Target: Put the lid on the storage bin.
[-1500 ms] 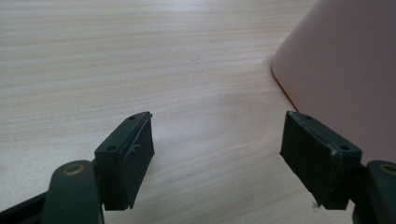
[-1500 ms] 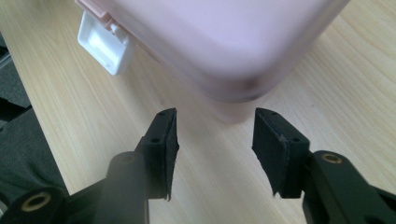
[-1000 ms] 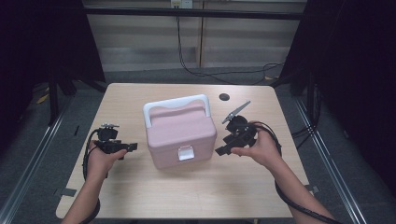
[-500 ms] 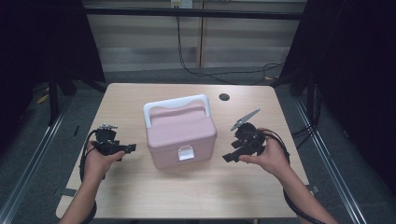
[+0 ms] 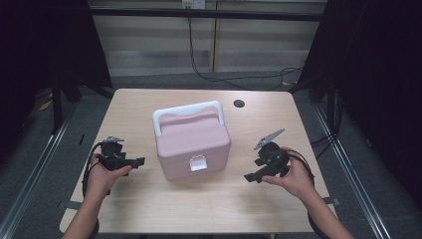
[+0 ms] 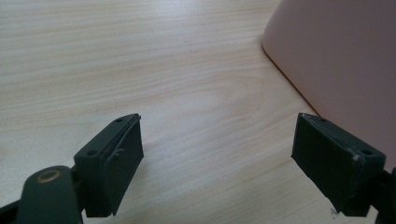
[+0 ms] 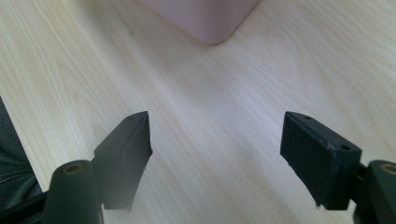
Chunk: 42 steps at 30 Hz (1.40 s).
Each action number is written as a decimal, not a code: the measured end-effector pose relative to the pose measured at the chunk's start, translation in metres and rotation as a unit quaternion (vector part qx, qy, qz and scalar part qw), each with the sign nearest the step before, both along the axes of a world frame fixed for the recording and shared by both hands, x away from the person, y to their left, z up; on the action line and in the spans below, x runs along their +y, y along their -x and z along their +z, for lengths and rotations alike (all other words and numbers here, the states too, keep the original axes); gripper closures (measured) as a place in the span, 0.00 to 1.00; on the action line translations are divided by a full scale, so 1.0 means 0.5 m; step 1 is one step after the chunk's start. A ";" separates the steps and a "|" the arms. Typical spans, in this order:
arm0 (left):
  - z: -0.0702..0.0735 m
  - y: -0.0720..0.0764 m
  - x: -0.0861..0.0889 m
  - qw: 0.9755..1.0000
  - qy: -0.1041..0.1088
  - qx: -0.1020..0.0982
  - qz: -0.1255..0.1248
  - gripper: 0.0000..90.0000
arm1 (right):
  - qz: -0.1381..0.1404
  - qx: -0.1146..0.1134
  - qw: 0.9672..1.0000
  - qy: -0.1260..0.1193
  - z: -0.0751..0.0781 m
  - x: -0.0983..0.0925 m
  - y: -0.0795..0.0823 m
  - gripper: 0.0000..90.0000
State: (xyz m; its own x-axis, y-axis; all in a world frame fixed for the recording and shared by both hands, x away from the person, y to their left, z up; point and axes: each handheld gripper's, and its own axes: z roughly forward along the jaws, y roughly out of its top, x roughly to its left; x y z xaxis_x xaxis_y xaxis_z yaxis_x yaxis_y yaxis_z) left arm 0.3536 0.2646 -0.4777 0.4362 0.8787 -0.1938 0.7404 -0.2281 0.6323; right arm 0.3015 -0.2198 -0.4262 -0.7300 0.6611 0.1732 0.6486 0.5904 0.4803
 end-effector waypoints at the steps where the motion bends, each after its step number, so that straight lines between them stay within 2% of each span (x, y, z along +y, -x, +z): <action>1: -0.002 0.001 0.001 1.000 -0.003 0.000 -0.001 0.18 | -0.001 0.000 1.000 -0.001 -0.006 -0.004 0.002 0.27; 7: -0.010 0.008 0.006 1.000 -0.007 -0.002 -0.011 0.18 | -0.010 0.006 1.000 0.003 -0.043 -0.029 0.015 0.26; 12: -0.019 0.012 0.010 1.000 -0.011 -0.012 -0.016 0.18 | -0.021 -0.003 1.000 -0.001 -0.069 -0.050 0.025 0.26; 17: -0.030 0.015 0.013 1.000 -0.015 -0.022 -0.016 0.18 | -0.023 -0.003 1.000 0.005 -0.088 -0.060 0.030 0.26; 19: -0.033 0.017 0.015 0.999 -0.019 -0.025 -0.018 0.18 | -0.022 -0.012 1.000 0.004 -0.092 -0.064 0.032 0.26; 23: -0.038 0.020 0.017 0.999 -0.027 -0.029 -0.021 0.18 | -0.015 -0.004 1.000 0.011 -0.113 -0.067 0.035 0.24; 25: -0.042 0.020 0.020 0.999 -0.027 -0.028 -0.023 0.18 | -0.015 -0.011 1.000 0.009 -0.116 -0.069 0.037 0.24; 28: -0.046 0.022 0.022 0.998 -0.027 -0.040 -0.027 0.17 | -0.012 -0.019 1.000 0.006 -0.118 -0.071 0.041 0.24; 31: -0.048 0.025 0.023 0.998 -0.033 -0.048 -0.036 0.17 | -0.005 -0.041 0.999 -0.001 -0.125 -0.074 0.048 0.23; 33: -0.052 0.029 0.022 0.996 -0.042 -0.061 -0.042 0.17 | 0.002 -0.060 0.998 -0.006 -0.130 -0.077 0.051 0.22; 35: -0.055 0.031 0.021 0.996 -0.042 -0.064 -0.045 0.15 | 0.007 -0.077 0.997 -0.003 -0.134 -0.078 0.056 0.22; 37: -0.058 0.033 0.019 0.995 -0.052 -0.073 -0.049 0.14 | 0.011 -0.093 0.996 0.001 -0.138 -0.078 0.061 0.21; 38: -0.060 0.035 0.016 0.994 -0.056 -0.078 -0.051 0.14 | 0.011 -0.097 0.995 -0.003 -0.140 -0.079 0.061 0.20; 42: -0.065 0.037 0.012 0.993 -0.055 -0.085 -0.053 0.08 | 0.005 -0.111 0.994 -0.020 -0.147 -0.085 0.066 0.19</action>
State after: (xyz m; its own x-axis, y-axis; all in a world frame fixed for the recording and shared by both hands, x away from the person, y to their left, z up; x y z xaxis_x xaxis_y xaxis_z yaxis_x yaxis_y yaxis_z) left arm 0.3348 0.2707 -0.5100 0.5450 0.8383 -0.0145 0.5941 -0.3739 0.7122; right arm 0.2683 -0.2625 -0.4999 -0.7602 0.6489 0.0326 0.5172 0.5741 0.6348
